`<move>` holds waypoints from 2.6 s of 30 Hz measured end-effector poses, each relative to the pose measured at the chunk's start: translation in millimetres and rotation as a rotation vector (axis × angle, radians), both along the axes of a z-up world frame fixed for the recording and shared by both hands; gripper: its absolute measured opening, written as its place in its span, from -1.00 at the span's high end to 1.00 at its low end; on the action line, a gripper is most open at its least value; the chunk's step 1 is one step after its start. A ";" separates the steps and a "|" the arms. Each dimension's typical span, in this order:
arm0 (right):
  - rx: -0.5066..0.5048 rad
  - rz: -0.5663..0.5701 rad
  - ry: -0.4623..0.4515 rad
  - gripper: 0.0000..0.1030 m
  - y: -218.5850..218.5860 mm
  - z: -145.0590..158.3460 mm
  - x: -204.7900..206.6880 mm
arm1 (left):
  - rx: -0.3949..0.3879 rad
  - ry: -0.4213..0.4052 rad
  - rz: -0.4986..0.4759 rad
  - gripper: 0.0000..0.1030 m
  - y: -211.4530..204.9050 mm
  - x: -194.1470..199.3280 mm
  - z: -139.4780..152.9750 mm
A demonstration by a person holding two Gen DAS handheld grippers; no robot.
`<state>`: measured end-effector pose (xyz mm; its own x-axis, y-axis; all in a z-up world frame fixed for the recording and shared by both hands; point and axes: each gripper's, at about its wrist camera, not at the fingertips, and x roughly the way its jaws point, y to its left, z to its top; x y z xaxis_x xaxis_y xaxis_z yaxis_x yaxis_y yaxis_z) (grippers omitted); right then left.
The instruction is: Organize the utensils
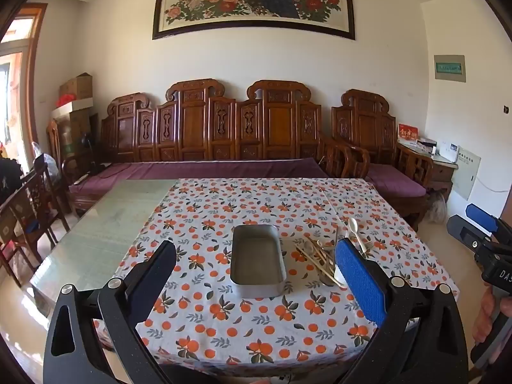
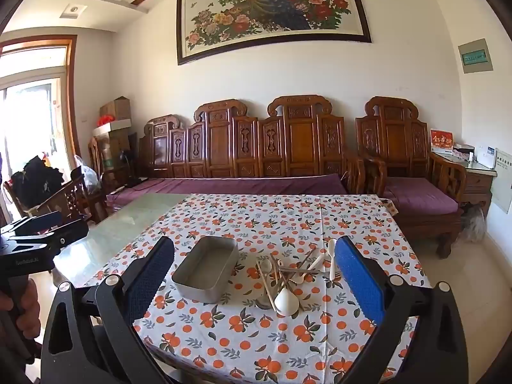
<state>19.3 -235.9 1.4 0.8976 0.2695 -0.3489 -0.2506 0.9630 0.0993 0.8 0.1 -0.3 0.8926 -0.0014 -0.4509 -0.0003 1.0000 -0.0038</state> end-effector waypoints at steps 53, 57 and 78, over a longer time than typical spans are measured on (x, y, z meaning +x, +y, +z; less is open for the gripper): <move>0.013 0.001 0.001 -0.95 -0.7 3.0 -1.2 | 0.004 -0.020 0.000 -0.87 -1.4 0.6 12.1; 0.013 0.002 0.001 -0.95 -1.7 3.2 -1.5 | 0.003 -0.021 0.002 -0.87 0.9 -1.0 17.8; 0.016 0.002 -0.001 -0.95 -0.9 3.6 -1.2 | 0.002 -0.029 -0.001 -0.87 3.0 -2.5 21.5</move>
<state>18.1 -236.8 5.1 0.8975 0.2769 -0.3434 -0.2526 0.9608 0.1144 -1.6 3.1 21.2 0.9051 -0.0009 -0.4252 0.0003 1.0000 -0.0014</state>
